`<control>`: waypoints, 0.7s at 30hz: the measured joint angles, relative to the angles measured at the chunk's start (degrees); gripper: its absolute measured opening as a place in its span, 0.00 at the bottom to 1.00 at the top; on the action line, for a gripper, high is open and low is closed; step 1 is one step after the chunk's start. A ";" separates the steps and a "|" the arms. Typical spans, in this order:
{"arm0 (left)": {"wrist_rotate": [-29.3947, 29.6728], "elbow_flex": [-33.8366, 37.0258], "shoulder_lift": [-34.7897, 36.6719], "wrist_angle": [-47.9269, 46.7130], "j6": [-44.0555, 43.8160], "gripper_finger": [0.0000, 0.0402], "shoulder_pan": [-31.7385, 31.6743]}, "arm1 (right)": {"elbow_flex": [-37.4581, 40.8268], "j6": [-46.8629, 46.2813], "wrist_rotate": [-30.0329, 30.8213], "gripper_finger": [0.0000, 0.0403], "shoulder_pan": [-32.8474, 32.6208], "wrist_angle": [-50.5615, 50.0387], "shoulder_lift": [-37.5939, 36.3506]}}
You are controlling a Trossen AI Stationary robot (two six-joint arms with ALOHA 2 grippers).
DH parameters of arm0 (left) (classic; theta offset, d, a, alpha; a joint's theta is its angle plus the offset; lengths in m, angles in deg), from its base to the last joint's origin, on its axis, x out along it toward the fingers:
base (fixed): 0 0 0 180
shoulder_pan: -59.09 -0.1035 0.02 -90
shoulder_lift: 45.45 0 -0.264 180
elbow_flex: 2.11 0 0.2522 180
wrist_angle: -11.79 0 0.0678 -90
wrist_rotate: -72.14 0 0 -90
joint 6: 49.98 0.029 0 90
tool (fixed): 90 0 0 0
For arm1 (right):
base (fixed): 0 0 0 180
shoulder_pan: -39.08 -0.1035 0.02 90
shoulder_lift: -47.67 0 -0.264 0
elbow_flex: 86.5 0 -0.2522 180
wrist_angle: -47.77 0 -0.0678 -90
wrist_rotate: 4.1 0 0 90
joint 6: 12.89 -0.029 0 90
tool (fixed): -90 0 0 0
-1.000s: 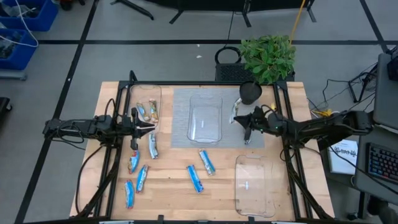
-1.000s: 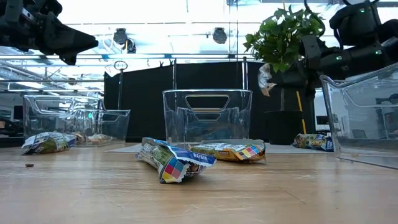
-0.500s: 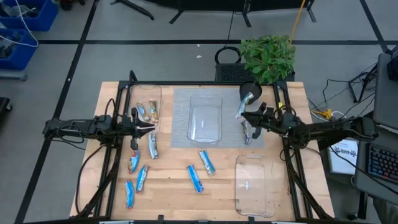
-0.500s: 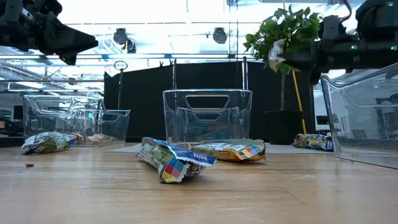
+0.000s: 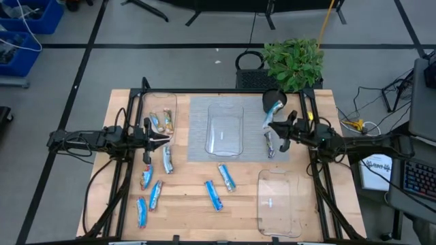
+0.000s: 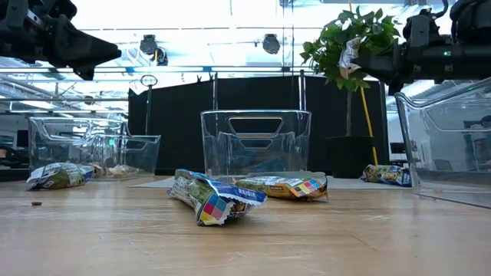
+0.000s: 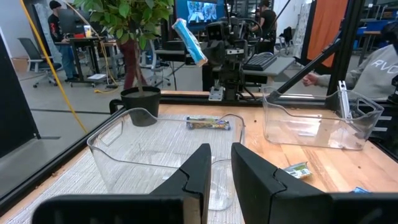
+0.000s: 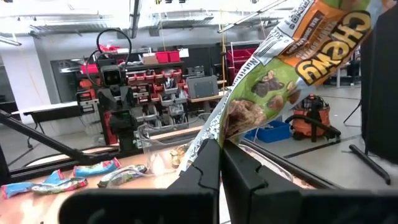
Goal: Pick and place Granola Bars by type
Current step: Put the yellow granola bar into the top left transparent bin
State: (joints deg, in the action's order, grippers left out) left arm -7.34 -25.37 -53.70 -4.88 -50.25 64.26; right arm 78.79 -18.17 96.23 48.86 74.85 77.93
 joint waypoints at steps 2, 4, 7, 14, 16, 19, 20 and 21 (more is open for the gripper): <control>0.00 0.00 0.00 0.00 0.00 0.17 0.00 | 0.00 0.00 0.02 0.00 0.00 -1.26 -1.14; 0.00 0.00 0.00 0.00 0.00 0.17 -0.01 | 0.00 0.00 0.01 0.00 0.00 -3.25 -2.22; 0.00 0.00 0.01 0.00 0.00 0.17 0.00 | 0.02 -0.03 0.21 0.00 0.00 -7.30 -3.43; 0.00 0.00 0.00 0.00 0.00 0.17 0.00 | 0.04 -2.63 3.46 0.00 0.04 -15.22 -4.03; 0.00 0.00 0.00 0.00 0.00 0.17 -0.02 | 0.04 -2.96 3.31 0.00 0.04 -15.56 -3.96; 0.00 0.00 0.02 0.00 0.00 0.17 0.00 | -0.39 -2.96 2.99 0.00 0.02 -14.93 -3.98; 0.00 0.00 0.02 0.00 0.00 0.17 0.00 | -0.84 -2.85 2.66 0.00 -0.01 -14.93 -3.96; 0.00 0.00 0.00 0.00 0.00 0.17 -0.01 | -1.40 -2.70 1.71 0.00 -0.04 -14.95 -3.88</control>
State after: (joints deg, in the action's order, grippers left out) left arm -7.34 -25.37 -53.70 -4.88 -50.25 64.25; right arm 77.39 -20.87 97.93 48.81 59.90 74.05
